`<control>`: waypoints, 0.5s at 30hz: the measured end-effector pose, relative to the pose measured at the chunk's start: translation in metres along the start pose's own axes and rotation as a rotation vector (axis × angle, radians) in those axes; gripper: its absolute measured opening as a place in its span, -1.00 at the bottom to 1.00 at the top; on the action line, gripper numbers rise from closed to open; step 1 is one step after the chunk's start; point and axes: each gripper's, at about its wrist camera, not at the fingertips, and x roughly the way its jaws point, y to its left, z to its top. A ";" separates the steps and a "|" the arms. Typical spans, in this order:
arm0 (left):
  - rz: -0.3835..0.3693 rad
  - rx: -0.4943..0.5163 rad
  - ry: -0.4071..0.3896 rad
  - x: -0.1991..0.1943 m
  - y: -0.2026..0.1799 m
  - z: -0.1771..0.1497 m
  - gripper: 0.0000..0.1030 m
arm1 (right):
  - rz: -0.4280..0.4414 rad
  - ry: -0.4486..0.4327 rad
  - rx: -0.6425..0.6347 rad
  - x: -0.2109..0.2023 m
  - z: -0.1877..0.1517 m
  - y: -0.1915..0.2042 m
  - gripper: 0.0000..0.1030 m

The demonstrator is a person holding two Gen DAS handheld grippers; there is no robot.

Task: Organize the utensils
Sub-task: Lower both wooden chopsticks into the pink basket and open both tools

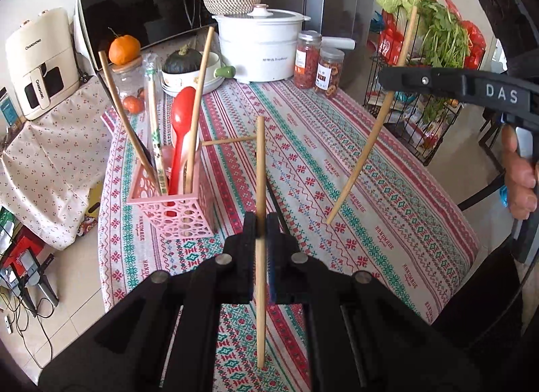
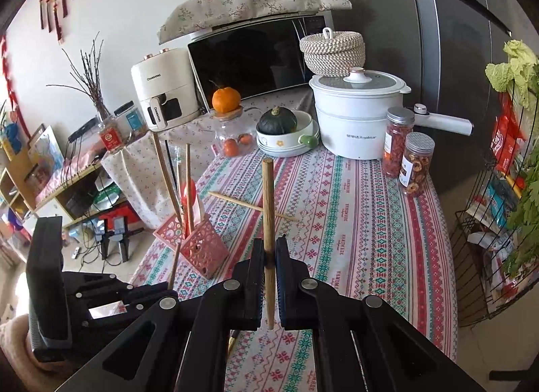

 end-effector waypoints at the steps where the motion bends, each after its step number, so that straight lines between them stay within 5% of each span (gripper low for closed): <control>1: 0.002 -0.008 -0.029 -0.009 0.002 0.001 -0.87 | 0.003 -0.010 -0.008 -0.003 0.002 0.004 -0.88; 15: 0.040 -0.117 -0.408 -0.091 0.043 0.038 -0.87 | 0.111 -0.166 -0.060 -0.042 0.040 0.057 -0.88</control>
